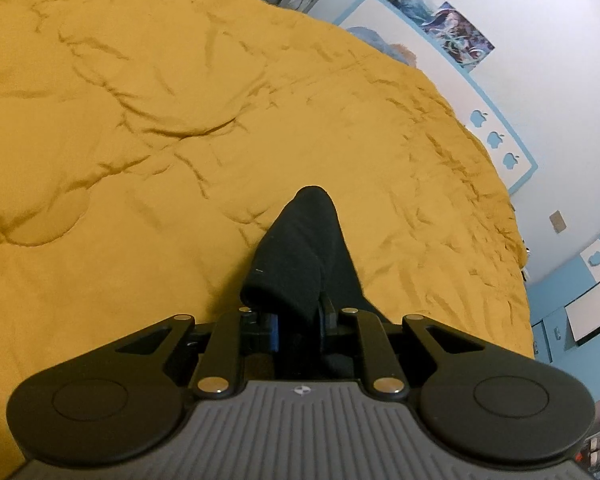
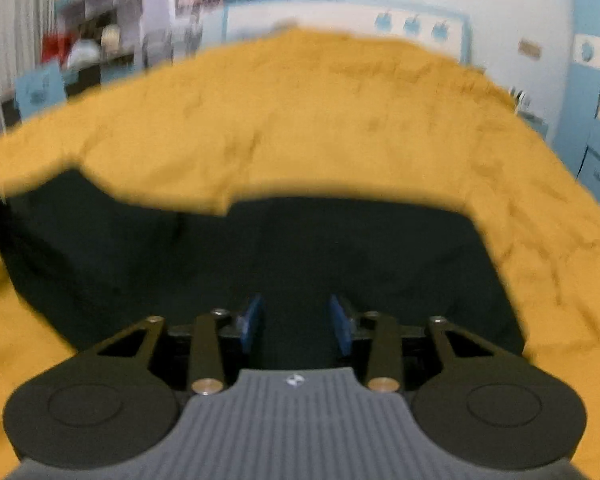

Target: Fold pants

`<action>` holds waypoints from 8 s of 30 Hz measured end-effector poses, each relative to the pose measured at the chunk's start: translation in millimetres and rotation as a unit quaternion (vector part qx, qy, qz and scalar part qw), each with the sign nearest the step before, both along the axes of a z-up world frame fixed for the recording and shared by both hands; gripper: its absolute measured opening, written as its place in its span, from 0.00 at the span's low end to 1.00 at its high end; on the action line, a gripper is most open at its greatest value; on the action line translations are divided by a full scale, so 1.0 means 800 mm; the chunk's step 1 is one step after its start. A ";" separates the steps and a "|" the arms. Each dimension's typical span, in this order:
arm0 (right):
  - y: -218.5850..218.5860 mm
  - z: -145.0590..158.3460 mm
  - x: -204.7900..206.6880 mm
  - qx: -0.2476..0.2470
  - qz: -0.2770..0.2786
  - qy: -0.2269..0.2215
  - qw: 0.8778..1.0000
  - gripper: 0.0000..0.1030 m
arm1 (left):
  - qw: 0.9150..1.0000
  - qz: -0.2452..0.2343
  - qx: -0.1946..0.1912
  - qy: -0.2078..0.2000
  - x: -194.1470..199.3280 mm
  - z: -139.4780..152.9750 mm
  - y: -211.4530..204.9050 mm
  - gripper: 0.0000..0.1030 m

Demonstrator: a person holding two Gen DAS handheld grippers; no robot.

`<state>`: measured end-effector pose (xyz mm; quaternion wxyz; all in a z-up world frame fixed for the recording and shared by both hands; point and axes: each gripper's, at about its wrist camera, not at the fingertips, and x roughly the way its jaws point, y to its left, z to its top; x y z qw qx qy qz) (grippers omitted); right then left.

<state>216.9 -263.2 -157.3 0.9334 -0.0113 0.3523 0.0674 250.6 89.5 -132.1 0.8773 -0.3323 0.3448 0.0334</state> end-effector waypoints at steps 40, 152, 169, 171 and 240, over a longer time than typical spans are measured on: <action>-0.166 0.071 -0.063 0.160 -0.105 -0.042 0.981 0.37 | 0.913 -0.289 0.230 -0.174 -0.037 0.109 -0.363 0.17; -0.224 -0.006 0.055 0.404 -0.052 0.132 0.903 0.26 | 0.947 -0.280 -0.139 0.073 0.069 -0.054 -0.185 0.18; -0.138 0.074 0.022 0.437 0.014 0.109 0.893 0.25 | 0.953 -0.251 -0.167 0.023 0.012 0.002 -0.088 0.18; -0.122 0.073 0.023 0.436 0.017 0.115 0.893 0.24 | 0.956 -0.242 -0.165 0.027 0.008 0.001 -0.077 0.18; 0.328 0.206 0.325 0.410 0.131 0.091 0.898 0.24 | 0.979 -0.131 -0.138 -0.078 0.141 0.110 0.301 0.18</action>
